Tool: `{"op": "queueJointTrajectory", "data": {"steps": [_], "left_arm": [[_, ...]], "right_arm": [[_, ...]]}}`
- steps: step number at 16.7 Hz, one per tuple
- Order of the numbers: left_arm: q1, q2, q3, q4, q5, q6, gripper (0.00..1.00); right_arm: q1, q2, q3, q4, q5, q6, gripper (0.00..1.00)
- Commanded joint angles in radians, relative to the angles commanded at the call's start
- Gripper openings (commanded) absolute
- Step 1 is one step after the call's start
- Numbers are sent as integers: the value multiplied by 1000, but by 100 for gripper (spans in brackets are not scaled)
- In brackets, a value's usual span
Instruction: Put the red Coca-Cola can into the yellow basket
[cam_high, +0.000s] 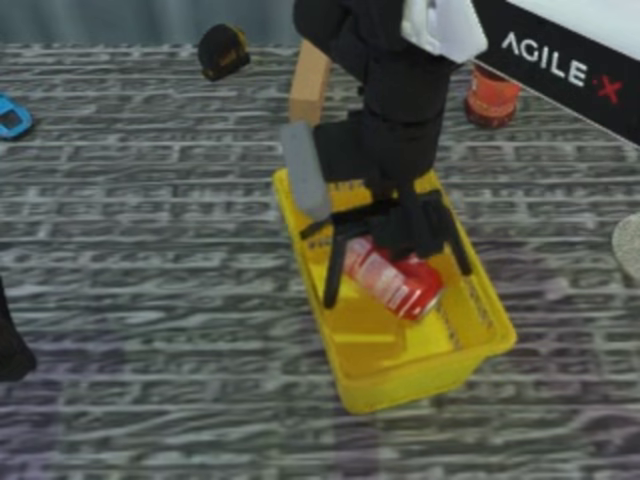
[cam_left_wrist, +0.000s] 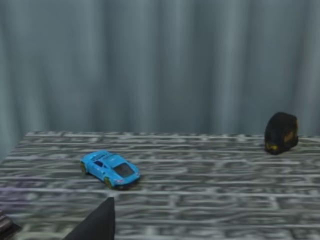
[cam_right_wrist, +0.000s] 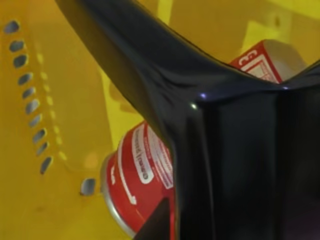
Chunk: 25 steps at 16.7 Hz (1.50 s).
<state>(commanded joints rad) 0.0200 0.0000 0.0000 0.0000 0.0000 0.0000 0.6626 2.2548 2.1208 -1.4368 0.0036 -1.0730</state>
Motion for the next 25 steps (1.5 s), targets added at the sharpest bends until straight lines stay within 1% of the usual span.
{"op": "queueJointTrajectory", "data": {"steps": [6,7,25], "left_arm": [[0,0,0,0,0,0,100],[0,0,0,0,0,0,100],[0,0,0,0,0,0,100]], "right_arm": [[0,0,0,0,0,0,2],[0,0,0,0,0,0,0],[0,0,0,0,0,0,0]]}}
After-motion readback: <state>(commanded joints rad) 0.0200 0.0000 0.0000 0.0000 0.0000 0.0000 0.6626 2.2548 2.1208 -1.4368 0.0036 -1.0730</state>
